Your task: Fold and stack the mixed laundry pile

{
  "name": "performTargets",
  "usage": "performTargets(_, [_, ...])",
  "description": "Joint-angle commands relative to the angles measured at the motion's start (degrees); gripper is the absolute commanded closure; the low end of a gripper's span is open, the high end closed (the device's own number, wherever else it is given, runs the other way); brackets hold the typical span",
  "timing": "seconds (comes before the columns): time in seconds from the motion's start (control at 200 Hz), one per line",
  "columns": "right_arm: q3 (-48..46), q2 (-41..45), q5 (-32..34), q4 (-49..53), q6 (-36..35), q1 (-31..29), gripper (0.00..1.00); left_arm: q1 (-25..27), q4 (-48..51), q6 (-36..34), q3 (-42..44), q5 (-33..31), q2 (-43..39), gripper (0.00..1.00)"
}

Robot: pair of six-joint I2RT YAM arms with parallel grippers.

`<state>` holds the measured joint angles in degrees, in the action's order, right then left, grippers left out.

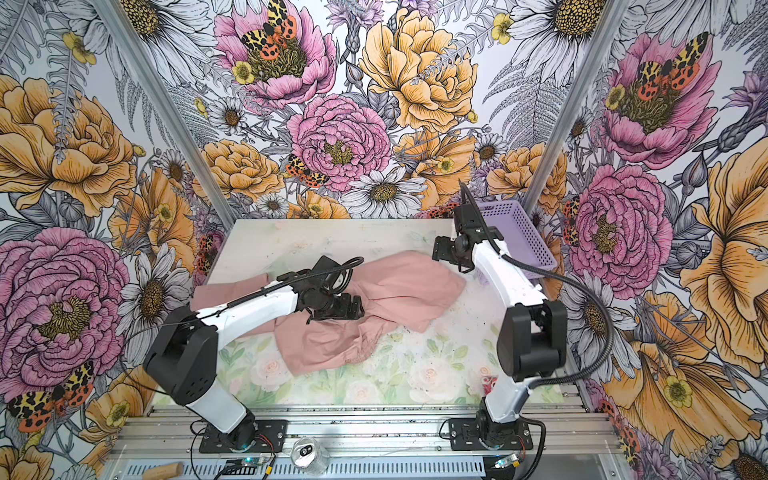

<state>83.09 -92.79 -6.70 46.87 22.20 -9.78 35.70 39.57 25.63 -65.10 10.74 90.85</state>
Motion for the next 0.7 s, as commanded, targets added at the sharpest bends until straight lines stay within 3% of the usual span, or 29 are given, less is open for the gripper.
performTargets(0.0, [-10.29,8.24,-0.76,0.79,2.99,-3.18,0.22,2.78,2.09,1.34,0.9,-0.96,-4.53,0.05])
performTargets(0.175, [-21.19,20.72,0.81,0.23,7.41,-4.33,0.22,11.39,3.3,1.62,6.74,-0.92,-3.23,0.08])
performTargets(0.33, [-28.09,28.38,0.99,0.33,11.0,-5.17,0.22,13.52,2.56,0.79,8.52,-4.3,3.3,0.13])
performTargets(0.41, [-31.46,31.19,0.94,0.33,12.65,-5.73,0.22,13.49,1.49,-0.23,6.74,-4.26,4.97,0.3])
performTargets(0.485, [-34.23,33.67,1.14,0.33,13.9,-6.07,0.22,13.7,1.31,-1.45,3.64,-4.25,4.63,0.61])
performTargets(0.575, [-36.88,37.13,1.58,0.25,15.29,-6.16,0.22,13.52,1.45,-3.38,-0.86,-3.74,3.58,0.87])
performTargets(0.63, [-38.17,38.98,2.11,0.16,16.0,-6.15,0.22,13.07,1.82,-4.31,-3.71,-2.52,2.89,0.97])
performTargets(0.69, [-38.85,40.16,1.79,-0.07,16.33,-6.27,0.22,12.54,1.97,-5.13,-6.43,-1.1,2.13,1.0])
